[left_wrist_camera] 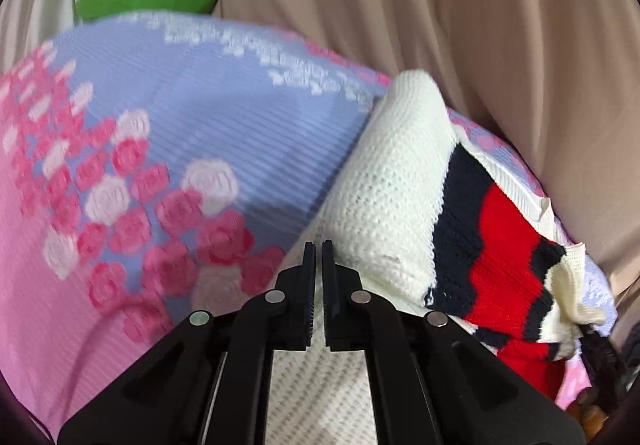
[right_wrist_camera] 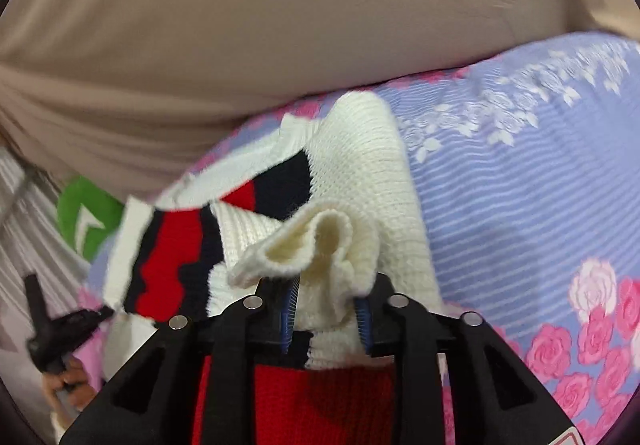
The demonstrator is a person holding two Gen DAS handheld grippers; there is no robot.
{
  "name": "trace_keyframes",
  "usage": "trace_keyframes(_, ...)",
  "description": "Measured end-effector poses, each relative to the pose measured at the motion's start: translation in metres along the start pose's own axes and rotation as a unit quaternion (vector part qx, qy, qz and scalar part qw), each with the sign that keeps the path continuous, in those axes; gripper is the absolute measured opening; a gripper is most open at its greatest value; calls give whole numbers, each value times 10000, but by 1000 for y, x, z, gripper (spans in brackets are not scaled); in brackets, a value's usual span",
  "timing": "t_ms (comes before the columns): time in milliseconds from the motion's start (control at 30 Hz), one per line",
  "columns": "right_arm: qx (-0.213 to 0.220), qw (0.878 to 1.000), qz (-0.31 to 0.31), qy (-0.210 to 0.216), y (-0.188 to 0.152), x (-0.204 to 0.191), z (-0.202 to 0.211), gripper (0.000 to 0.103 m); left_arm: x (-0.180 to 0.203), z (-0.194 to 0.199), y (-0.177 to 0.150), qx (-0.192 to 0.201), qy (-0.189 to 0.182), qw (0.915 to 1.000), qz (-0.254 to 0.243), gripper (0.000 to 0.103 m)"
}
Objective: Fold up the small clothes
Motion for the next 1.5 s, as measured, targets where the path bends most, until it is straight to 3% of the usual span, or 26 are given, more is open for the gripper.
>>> trace_keyframes(67,176,9997,117,88,13,-6,1,7,-1,14,-2,86,-194,9997,147,2)
trace_keyframes(100,573,9973,-138,427,24,-2,12,7,0,22,-3,203,-277,9993,146,7)
trace_keyframes(133,788,9936,-565,580,31,12,18,7,0,30,-3,317,-299,9990,136,18)
trace_keyframes(167,842,9911,-907,489,34,27,16,8,3,37,-4,402,-328,9986,99,25)
trace_keyframes(200,678,9904,-1195,151,34,44,6,14,7,38,-4,411,-376,9984,44,36)
trace_keyframes(233,390,9917,-1216,-170,30,54,-4,14,12,36,-3,397,-437,9982,-59,38)
trace_keyframes(267,319,9918,-1225,-150,25,57,-6,15,20,30,-5,327,-446,9983,-194,38)
trace_keyframes(333,494,9908,-1250,184,13,54,6,17,33,12,-6,94,-447,9982,-385,55)
trace_keyframes(467,543,9930,-983,363,-1,44,22,30,36,-27,-4,-348,-483,9981,-171,55)
trace_keyframes(500,534,9936,-928,352,-3,42,23,30,34,-32,-1,-335,-420,9985,-65,50)
trace_keyframes(633,422,9958,-797,140,3,34,4,28,22,-32,17,-108,-276,9993,244,15)
trace_keyframes(667,382,9968,-693,94,6,30,0,12,18,-30,22,-60,-258,9992,293,15)
trace_keyframes(700,380,9976,-570,137,8,21,1,8,16,-29,26,-11,-271,9991,328,15)
trace_keyframes(767,566,9968,-179,541,7,-7,11,7,9,-25,29,41,-353,9987,362,15)
trace_keyframes(833,850,9946,308,509,3,-24,19,7,5,-27,27,72,-283,9991,310,15)
trace_keyframes(933,251,9988,-7,-426,0,19,-17,7,5,-43,21,31,-134,9995,288,16)
trace_keyframes(1033,336,9983,-464,59,-4,31,-6,7,13,-39,19,230,4,9997,53,17)
trace_keyframes(1100,537,9979,-343,85,-10,22,20,16,9,-33,16,220,-1,9997,-76,18)
trace_keyframes(1233,557,9981,135,236,-49,-3,86,16,-1,7,0,410,-13,9978,-515,23)
trace_keyframes(1267,516,9980,202,292,-60,-5,101,20,-5,17,-7,489,69,9966,-658,25)
trace_keyframes(1400,452,9972,440,403,-136,-18,166,49,-35,63,-51,505,23,9919,-1168,55)
trace_keyframes(1433,413,9974,449,377,-157,-16,180,51,-45,74,-64,489,-9,9908,-1266,60)
trace_keyframes(1500,271,9986,255,382,-201,-9,205,55,-68,93,-97,400,-38,9879,-1498,61)
Point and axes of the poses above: each gripper's, at about its wrist camera, not at the fingertips, and z roughly against the way its jaws point, x to its right, y to its top, the point moved 4 cm from there along -z, roughly the way its jaws point, and after that the axes turned 6 degrees about y, right-handed, at the moved point
